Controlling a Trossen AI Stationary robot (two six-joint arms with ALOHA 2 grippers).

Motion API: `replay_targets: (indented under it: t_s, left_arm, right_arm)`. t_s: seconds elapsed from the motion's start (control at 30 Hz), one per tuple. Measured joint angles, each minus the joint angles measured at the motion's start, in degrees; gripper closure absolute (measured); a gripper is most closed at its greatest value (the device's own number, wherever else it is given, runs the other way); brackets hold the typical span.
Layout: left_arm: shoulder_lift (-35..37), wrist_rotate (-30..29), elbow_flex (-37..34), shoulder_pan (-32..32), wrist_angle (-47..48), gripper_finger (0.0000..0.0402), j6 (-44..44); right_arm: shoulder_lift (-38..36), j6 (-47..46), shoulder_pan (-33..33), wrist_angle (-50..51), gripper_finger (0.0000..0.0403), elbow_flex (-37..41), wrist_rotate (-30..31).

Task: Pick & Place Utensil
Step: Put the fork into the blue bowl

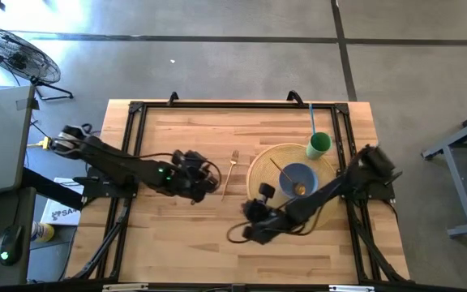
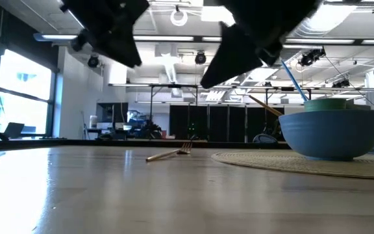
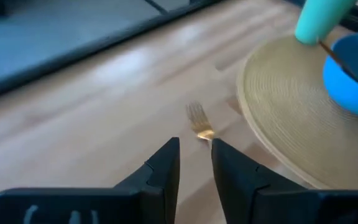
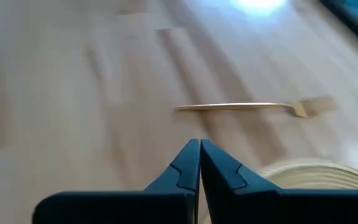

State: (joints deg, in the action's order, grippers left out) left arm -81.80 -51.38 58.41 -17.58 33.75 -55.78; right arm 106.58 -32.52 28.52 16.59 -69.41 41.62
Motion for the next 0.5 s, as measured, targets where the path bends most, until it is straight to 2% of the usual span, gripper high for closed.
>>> replay_targets:
  t_s: [0.13, 0.23, 0.4, 0.5]
  left_arm:
    - [4.6, -4.0, 0.0, -1.3, 6.8, 0.0312, -2.1]
    - [5.9, -5.1, 0.0, -1.7, 11.4, 0.0312, -5.5]
    - [6.2, -4.8, 0.0, -1.7, 15.7, 0.0312, -8.2]
    - [6.2, -5.0, 0.0, -1.7, 17.0, 0.0312, -9.2]
  right_arm:
    - [4.7, -9.4, -2.8, 11.7, 0.0396, -9.8, 0.9]
    - [6.7, -13.2, -5.6, 14.7, 0.0384, -14.5, -3.6]
    - [7.9, -14.1, -9.8, 14.2, 0.0330, -15.6, -10.0]
    - [7.9, -17.9, -11.6, 12.0, 0.0285, -14.4, -10.5]
